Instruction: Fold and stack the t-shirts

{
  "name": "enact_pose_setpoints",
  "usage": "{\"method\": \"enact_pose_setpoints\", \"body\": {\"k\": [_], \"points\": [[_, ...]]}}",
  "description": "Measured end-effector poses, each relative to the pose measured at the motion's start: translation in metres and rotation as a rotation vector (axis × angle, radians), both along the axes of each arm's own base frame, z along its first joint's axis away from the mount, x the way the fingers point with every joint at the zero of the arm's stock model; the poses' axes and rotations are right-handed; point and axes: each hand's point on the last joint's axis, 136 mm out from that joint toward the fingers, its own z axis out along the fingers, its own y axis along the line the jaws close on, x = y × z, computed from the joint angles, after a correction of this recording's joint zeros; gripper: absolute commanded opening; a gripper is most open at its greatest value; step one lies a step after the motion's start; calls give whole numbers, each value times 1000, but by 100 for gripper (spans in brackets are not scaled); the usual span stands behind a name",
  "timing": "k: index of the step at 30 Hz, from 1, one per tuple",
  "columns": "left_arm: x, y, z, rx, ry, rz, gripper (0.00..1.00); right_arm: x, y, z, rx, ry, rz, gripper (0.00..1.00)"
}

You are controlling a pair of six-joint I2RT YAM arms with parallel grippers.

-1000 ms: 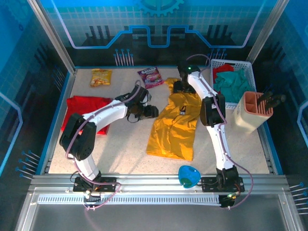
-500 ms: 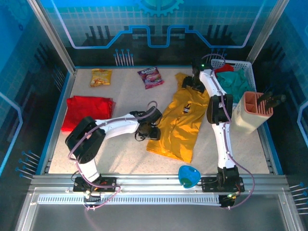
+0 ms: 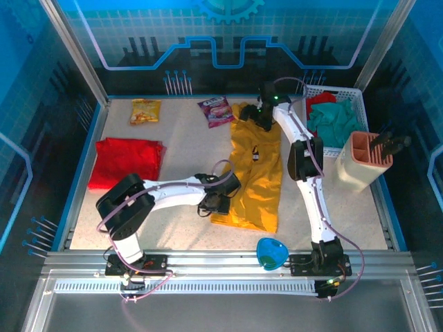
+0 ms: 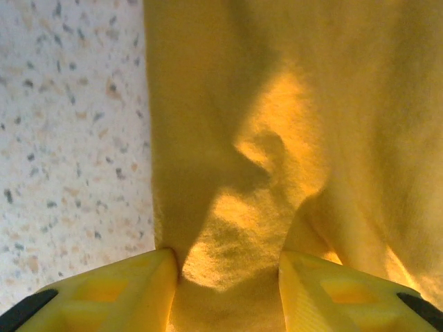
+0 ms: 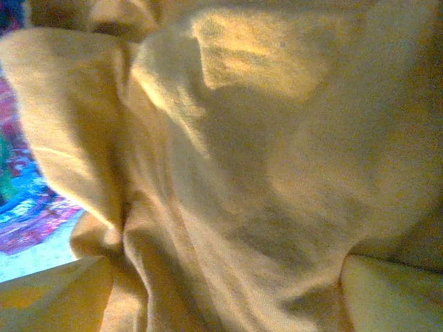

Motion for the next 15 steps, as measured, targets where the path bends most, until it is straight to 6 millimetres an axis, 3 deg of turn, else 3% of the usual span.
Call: {"method": "enact_pose_setpoints", "body": {"k": [6, 11, 15], "points": [[-14, -5, 1, -14, 0, 25, 48, 4, 17, 3, 30, -43, 29, 89], [-21, -4, 8, -27, 13, 28, 56, -4, 14, 8, 0, -56, 48, 91], [-15, 1, 32, -46, 3, 21, 61, -13, 5, 33, -54, -83, 72, 95]]}}
